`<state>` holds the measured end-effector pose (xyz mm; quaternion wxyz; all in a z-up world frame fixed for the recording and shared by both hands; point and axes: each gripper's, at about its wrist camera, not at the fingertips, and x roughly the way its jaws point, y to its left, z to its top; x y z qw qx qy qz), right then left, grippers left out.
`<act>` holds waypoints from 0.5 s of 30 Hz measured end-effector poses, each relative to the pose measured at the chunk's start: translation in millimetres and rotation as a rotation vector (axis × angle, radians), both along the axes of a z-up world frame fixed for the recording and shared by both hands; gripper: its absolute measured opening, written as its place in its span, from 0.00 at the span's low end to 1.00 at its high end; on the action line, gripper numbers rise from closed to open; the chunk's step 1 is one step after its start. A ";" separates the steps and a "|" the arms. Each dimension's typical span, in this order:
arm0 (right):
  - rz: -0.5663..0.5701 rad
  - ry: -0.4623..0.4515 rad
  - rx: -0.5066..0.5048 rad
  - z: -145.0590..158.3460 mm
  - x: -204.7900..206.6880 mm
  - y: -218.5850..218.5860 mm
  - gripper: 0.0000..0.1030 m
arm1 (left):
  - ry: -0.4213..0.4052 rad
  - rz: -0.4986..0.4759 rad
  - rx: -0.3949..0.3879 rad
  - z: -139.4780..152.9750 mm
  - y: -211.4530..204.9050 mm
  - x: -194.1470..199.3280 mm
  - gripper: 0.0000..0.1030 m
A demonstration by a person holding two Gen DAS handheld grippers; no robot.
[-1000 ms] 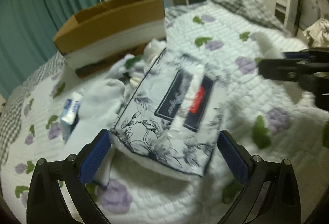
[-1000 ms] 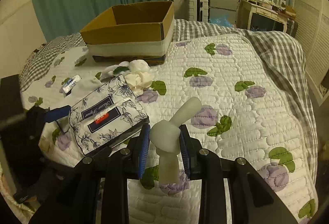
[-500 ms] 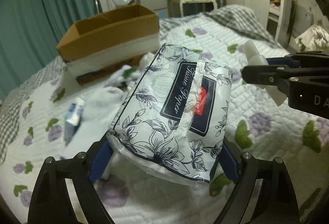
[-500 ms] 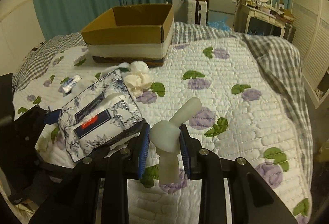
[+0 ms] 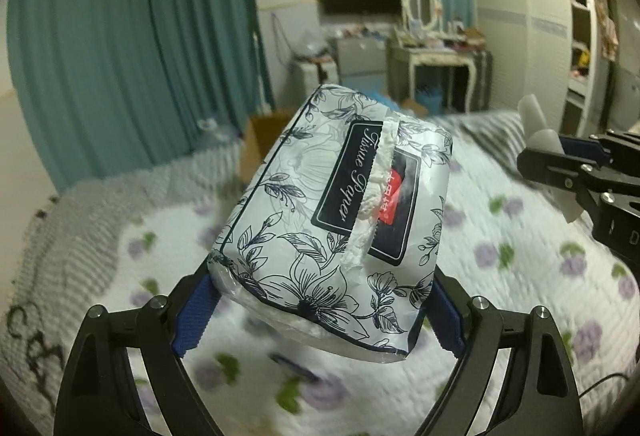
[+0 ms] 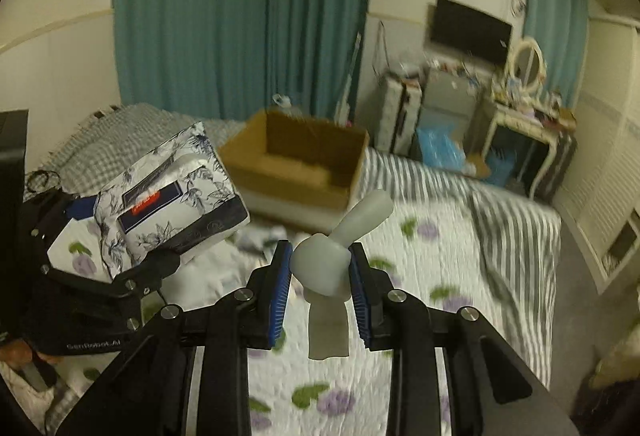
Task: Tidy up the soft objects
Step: 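Carry both items to the cardboard box and open both tools to drop them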
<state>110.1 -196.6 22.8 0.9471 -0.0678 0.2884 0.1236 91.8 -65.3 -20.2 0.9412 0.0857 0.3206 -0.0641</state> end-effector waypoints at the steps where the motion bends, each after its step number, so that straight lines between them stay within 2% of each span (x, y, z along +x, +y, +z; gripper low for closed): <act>1: 0.015 -0.012 0.004 7.7 4.9 3.0 0.27 | -0.019 0.010 0.002 10.8 4.2 3.5 0.87; 5: 0.051 -0.044 -0.015 34.0 36.2 17.6 0.27 | -0.079 0.044 0.023 40.7 12.2 23.7 0.87; 8: 0.084 -0.050 0.016 54.9 70.5 26.4 0.27 | -0.106 0.064 0.033 58.1 16.1 46.6 0.87; 12: 0.092 -0.051 0.010 63.5 119.7 35.8 0.27 | -0.117 0.083 0.059 66.8 18.2 86.1 0.87; 15: 0.109 0.006 0.046 52.9 167.4 39.2 0.27 | -0.106 0.106 0.057 61.4 19.5 122.6 0.87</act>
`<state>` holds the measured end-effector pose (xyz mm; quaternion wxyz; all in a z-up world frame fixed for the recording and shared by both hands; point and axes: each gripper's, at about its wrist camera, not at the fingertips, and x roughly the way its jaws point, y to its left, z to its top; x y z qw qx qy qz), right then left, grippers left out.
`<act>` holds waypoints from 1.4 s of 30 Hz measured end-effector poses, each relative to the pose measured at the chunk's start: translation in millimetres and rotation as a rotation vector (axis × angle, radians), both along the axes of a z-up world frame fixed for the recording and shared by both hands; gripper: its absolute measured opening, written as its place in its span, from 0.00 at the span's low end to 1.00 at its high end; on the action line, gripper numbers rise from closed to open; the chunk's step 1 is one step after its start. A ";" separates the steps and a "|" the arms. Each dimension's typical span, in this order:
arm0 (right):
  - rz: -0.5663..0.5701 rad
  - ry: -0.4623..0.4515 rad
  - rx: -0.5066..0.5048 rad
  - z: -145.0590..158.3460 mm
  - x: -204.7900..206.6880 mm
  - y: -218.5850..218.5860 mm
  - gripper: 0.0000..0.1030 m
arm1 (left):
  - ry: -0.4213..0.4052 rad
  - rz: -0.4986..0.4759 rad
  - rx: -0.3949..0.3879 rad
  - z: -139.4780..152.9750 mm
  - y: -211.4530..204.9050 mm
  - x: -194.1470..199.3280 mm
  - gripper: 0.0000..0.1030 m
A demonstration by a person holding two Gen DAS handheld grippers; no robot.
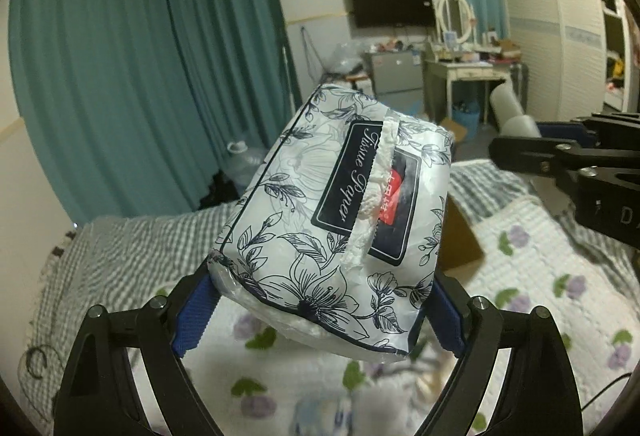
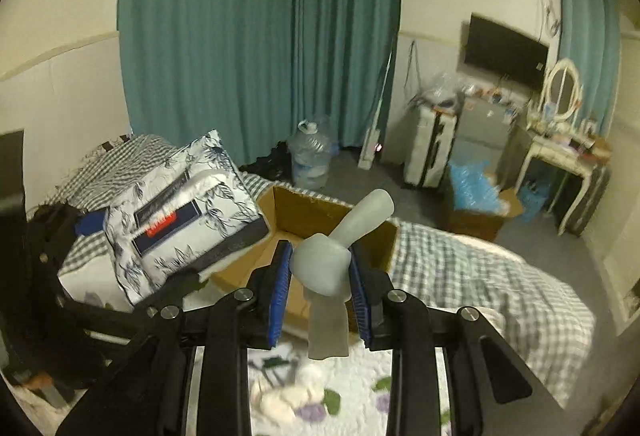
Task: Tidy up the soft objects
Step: 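Carry both items to the cardboard box and open both tools to drop them, then move both tools back toward the remaining items on the bed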
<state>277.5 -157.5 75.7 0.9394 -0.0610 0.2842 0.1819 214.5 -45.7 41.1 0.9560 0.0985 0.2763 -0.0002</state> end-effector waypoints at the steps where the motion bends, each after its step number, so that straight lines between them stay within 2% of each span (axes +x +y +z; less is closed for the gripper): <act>1: 0.002 0.016 0.001 -6.8 13.6 2.0 0.27 | 0.004 0.004 0.006 -5.7 -1.1 15.8 0.87; 7: -0.011 0.128 -0.011 -64.7 91.7 9.1 0.27 | 0.082 0.011 0.027 -47.6 -7.6 87.2 0.89; 11: -0.015 0.168 -0.028 -97.5 116.7 9.9 0.29 | 0.123 -0.066 0.044 -72.3 -6.5 120.2 0.91; 14: -0.015 0.189 -0.029 -112.4 126.5 3.3 0.31 | 0.141 -0.088 0.011 -84.3 0.2 134.7 0.92; 15: -0.014 0.194 -0.028 -116.0 127.0 3.1 0.39 | 0.142 -0.090 0.005 -87.4 2.3 136.5 0.92; 16: -0.017 0.189 -0.023 -117.8 126.7 3.4 0.54 | 0.140 -0.095 0.006 -90.3 2.6 137.9 0.92; 17: -0.021 0.177 -0.017 -118.7 125.2 2.8 0.60 | 0.133 -0.097 0.021 -91.9 0.1 137.7 0.94; 19: -0.016 0.148 -0.013 -117.7 120.2 2.2 0.63 | 0.105 -0.071 0.057 -95.0 -4.5 136.8 0.94; 21: -0.030 0.130 -0.024 -112.3 116.1 1.9 0.64 | 0.108 -0.065 0.057 -96.4 -5.4 136.6 0.94; 23: -0.048 0.119 -0.012 -101.8 110.2 -1.7 0.70 | 0.117 -0.059 0.040 -93.4 -2.7 135.5 0.94; 27: -0.081 0.070 -0.005 -68.7 86.7 -12.0 0.75 | 0.079 -0.033 0.016 -74.4 5.4 122.4 0.94; 33: -0.143 -0.020 -0.021 -3.2 27.9 -29.9 0.84 | -0.024 -0.025 0.021 -8.8 17.3 79.9 0.95; 34: -0.150 -0.040 -0.024 9.1 15.3 -32.2 0.85 | -0.042 -0.020 0.019 2.0 18.8 71.1 1.00; 39: -0.177 -0.101 -0.043 57.0 -41.6 -38.8 0.91 | -0.148 -0.014 -0.001 57.1 25.4 19.3 1.00; 42: -0.184 -0.134 -0.044 84.4 -79.2 -36.6 0.93 | -0.175 -0.004 -0.013 86.3 29.8 -11.3 1.00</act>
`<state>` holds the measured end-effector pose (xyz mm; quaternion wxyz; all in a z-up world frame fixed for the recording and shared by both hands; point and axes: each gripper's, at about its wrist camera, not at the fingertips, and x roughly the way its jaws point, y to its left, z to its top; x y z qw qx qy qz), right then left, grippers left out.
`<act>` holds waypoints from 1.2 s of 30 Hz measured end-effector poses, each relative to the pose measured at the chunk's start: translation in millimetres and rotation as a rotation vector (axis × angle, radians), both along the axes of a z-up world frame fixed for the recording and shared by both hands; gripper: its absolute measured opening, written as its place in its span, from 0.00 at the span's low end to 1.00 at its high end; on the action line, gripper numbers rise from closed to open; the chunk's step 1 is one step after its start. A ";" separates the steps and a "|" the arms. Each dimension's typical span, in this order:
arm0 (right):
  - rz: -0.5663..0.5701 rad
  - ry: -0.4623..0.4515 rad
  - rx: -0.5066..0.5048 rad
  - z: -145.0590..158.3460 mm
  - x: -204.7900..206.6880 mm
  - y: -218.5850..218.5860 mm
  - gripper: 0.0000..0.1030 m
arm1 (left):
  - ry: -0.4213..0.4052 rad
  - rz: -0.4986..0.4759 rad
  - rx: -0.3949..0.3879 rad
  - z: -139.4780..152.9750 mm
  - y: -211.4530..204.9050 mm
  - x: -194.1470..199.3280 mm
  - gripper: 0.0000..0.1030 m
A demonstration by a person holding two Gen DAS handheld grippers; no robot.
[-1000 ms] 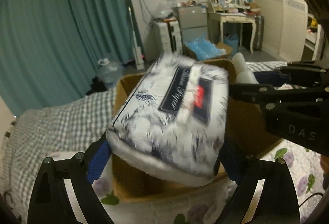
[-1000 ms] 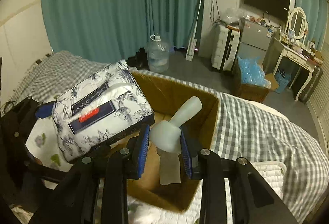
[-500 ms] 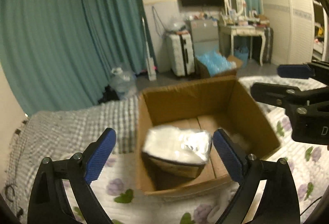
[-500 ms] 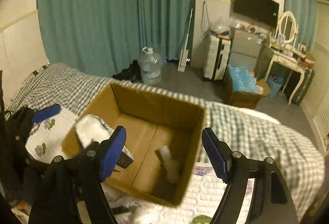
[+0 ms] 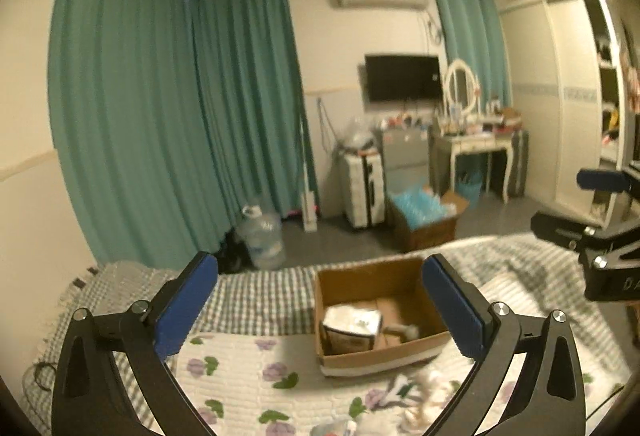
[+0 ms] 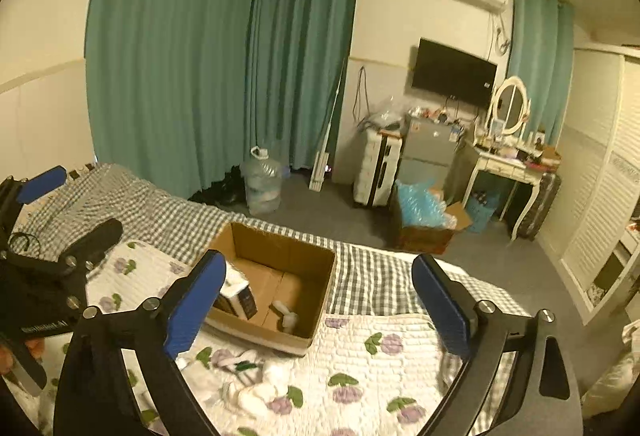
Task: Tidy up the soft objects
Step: 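Move both tools back toward the remaining items on the bed, then grasp the white glove with the left tool while the right tool grasps the lace cloth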
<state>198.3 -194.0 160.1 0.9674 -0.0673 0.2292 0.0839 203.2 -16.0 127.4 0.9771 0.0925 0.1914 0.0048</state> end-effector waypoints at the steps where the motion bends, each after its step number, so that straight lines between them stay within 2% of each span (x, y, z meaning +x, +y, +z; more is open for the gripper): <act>1: -0.002 -0.016 0.000 8.6 -13.0 0.3 0.94 | -0.011 0.000 -0.010 9.6 2.1 -12.1 1.00; 5: 0.008 -0.079 0.006 36.6 -65.5 4.5 1.00 | -0.061 -0.013 -0.047 45.5 9.6 -56.9 1.00; 8: 0.020 -0.109 -0.015 46.5 -99.4 12.1 1.00 | -0.096 -0.021 -0.044 63.8 9.6 -90.8 1.00; 10: 0.037 -0.116 -0.029 47.4 -119.3 18.5 1.00 | -0.115 -0.020 -0.041 69.8 10.4 -109.4 1.00; 11: 0.039 -0.115 -0.033 46.6 -124.7 20.4 1.00 | -0.124 -0.030 -0.073 71.5 11.2 -117.1 1.00; 15: 0.066 -0.118 -0.007 29.6 -147.8 22.5 1.00 | -0.144 -0.017 -0.051 61.7 12.8 -141.2 1.00; 17: 0.068 -0.095 -0.001 11.0 -149.4 22.8 1.00 | -0.129 -0.014 -0.029 48.2 13.4 -146.2 1.00; 19: 0.063 -0.066 -0.002 -10.7 -145.0 23.8 1.00 | -0.072 -0.023 -0.033 28.9 14.9 -146.9 1.00; 21: 0.060 -0.032 -0.005 -35.5 -137.9 24.7 1.00 | -0.004 -0.016 -0.064 5.5 20.3 -140.0 1.00; 26: 0.046 0.078 -0.008 -103.6 -103.6 27.3 1.00 | 0.098 0.048 -0.180 -52.8 31.8 -119.2 1.00; 28: 0.049 0.122 -0.002 -129.4 -89.0 26.5 1.00 | 0.132 0.075 -0.203 -74.5 31.7 -110.4 1.00; 32: 0.039 0.183 -0.030 -177.5 -66.4 29.6 1.00 | 0.212 0.107 -0.206 -125.5 26.5 -95.6 1.00; 36: 0.048 0.257 -0.034 -215.8 -42.6 30.4 1.00 | 0.292 0.097 -0.205 -166.3 21.5 -87.9 1.00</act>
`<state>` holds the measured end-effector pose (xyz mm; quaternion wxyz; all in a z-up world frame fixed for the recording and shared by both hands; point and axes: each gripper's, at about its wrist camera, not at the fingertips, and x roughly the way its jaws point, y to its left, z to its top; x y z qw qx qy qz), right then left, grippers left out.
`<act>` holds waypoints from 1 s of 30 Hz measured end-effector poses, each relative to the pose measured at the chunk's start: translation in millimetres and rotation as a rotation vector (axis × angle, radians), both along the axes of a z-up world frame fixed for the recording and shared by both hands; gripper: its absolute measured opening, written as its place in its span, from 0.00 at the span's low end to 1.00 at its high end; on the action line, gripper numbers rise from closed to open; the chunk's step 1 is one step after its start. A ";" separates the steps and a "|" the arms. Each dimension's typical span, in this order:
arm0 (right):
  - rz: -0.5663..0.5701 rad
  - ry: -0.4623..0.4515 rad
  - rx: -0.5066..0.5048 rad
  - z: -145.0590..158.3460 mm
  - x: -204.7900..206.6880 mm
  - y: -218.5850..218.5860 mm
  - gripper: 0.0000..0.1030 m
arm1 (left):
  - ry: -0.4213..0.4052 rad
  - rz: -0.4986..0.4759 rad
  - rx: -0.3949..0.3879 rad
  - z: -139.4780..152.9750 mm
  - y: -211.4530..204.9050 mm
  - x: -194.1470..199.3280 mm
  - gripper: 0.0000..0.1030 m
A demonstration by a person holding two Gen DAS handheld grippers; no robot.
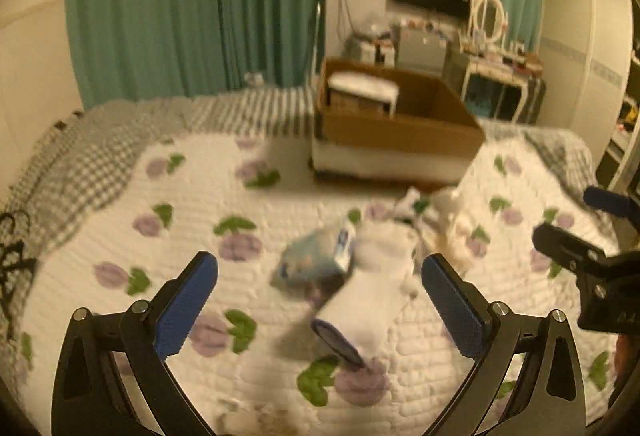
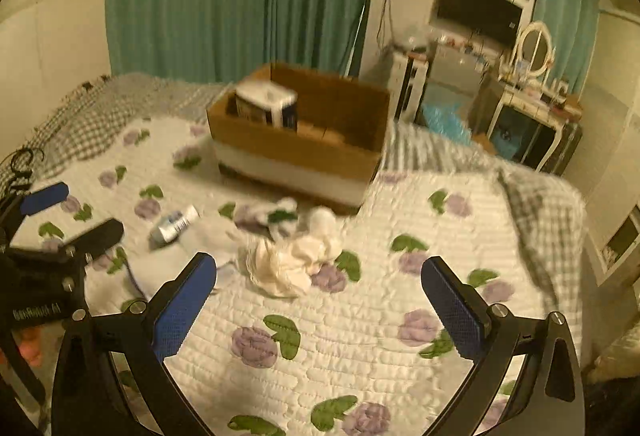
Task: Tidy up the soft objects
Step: 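Grasp the white glove with the left tool while the right tool grasps the lace cloth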
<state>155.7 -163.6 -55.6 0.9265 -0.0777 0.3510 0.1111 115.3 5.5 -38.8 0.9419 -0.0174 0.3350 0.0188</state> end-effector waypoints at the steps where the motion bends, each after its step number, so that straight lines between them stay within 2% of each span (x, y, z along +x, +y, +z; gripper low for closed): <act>1: 0.000 0.014 0.000 -6.4 6.9 -0.1 1.00 | 0.025 -0.007 0.000 -10.6 -2.7 3.8 1.00; 7: -0.025 0.073 0.004 -35.4 40.2 -4.0 1.00 | 0.100 -0.027 0.036 -49.3 -23.6 21.4 0.99; 8: -0.030 0.078 0.005 -39.7 43.3 -5.4 1.00 | 0.111 -0.039 0.041 -55.0 -25.3 24.3 0.92; 12: -0.035 0.112 0.020 -56.3 52.9 -9.5 1.00 | 0.176 -0.088 0.041 -81.8 -36.6 32.6 0.88; 13: -0.032 0.121 0.022 -59.8 55.2 -9.2 1.00 | 0.195 -0.097 0.039 -85.9 -38.2 35.3 0.85; 14: -0.024 0.129 0.022 -63.7 57.9 -7.7 1.00 | 0.216 -0.106 0.039 -91.0 -39.8 38.5 0.75; 17: -0.009 0.149 0.024 -72.5 63.8 -3.4 1.00 | 0.250 -0.111 0.021 -100.2 -39.0 46.0 0.61; 20: 0.007 0.182 0.045 -82.3 70.8 0.7 1.00 | 0.266 -0.133 -0.028 -102.9 -34.1 50.2 0.50; 23: 0.022 0.210 0.051 -90.1 78.2 6.2 0.99 | 0.256 -0.160 -0.045 -101.1 -33.7 47.7 0.48; 27: 0.043 0.251 0.049 -101.8 88.7 13.8 0.81 | 0.237 -0.166 -0.010 -96.0 -36.0 43.2 0.48; 29: 0.071 0.267 0.059 -105.5 89.5 16.9 0.66 | 0.208 -0.145 0.018 -94.2 -33.9 41.2 0.45; 30: 0.090 0.273 0.064 -106.5 88.5 18.5 0.50 | 0.205 -0.140 0.019 -93.5 -32.7 39.9 0.44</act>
